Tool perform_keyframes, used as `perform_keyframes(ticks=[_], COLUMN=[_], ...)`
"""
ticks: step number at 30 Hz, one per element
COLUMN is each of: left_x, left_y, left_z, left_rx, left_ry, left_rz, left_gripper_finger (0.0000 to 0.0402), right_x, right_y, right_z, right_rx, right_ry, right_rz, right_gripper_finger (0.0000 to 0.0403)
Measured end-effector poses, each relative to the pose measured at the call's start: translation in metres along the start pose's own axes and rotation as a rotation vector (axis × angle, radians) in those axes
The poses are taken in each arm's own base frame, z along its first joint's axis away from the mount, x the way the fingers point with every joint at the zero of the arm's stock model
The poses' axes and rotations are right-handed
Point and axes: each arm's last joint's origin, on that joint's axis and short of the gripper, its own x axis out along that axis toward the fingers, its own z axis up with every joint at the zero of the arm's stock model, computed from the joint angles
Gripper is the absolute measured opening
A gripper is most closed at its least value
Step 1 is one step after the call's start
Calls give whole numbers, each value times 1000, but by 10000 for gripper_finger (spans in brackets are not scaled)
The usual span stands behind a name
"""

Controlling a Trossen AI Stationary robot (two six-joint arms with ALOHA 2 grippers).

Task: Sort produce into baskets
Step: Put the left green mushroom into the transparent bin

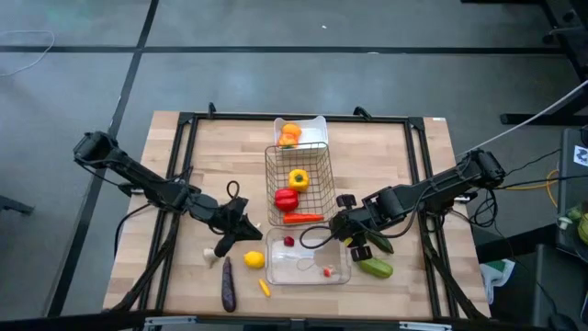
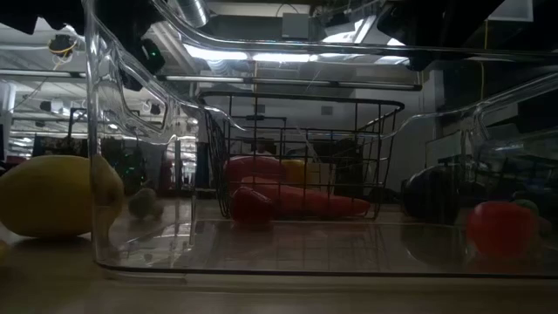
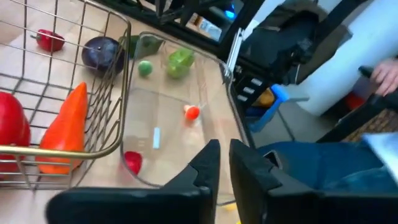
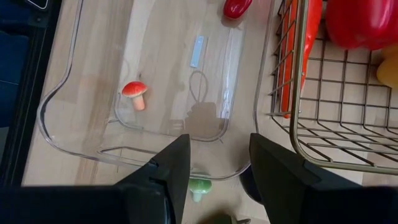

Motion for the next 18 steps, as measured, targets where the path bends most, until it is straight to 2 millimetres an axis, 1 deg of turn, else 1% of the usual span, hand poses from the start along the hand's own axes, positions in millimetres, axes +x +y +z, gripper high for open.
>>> perform_keyframes(ticks=[5,11,14,18], left_x=[0,-3,-6,-6], left_y=[4,14,21,25], left_z=[-4,-19,-26,-29], left_rx=[36,91,107,130], left_ry=[32,191,249,246], left_rz=[51,161,257,347], left_gripper_finger=[83,151,174,194], right_x=[0,0,0,0], right_y=[0,0,0,0], right_z=[0,0,0,0], right_rx=[0,0,0,0], right_ry=[0,0,0,-1], right_rz=[0,0,0,0], right_gripper_finger=[166,166,166,166])
